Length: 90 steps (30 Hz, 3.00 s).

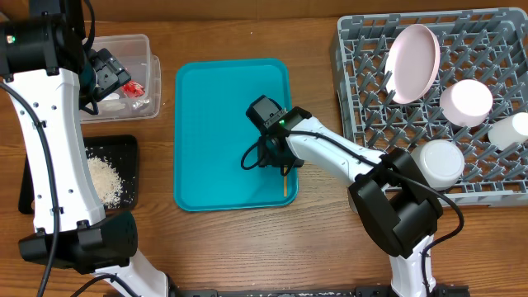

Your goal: Sort waste into correct bins and load items into the dishwasher

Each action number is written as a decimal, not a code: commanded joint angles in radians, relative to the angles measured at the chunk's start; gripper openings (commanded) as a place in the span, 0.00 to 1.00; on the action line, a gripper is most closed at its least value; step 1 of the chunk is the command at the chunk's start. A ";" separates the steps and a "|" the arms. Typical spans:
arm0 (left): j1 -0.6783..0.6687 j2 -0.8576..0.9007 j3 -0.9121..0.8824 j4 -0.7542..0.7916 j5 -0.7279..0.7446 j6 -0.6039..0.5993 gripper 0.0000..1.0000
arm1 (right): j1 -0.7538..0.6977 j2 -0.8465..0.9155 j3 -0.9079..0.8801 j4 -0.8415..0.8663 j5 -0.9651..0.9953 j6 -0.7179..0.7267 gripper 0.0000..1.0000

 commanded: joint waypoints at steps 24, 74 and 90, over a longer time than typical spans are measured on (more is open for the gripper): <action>-0.001 -0.019 -0.007 0.000 0.003 -0.012 1.00 | -0.020 0.000 0.275 -0.272 0.018 0.028 0.04; -0.001 -0.019 -0.007 0.000 0.003 -0.012 1.00 | -0.631 -0.014 0.522 -0.428 -0.186 -0.468 0.62; -0.001 -0.019 -0.007 0.000 0.003 -0.012 1.00 | -0.628 -0.495 0.569 -0.807 -0.193 -0.365 0.62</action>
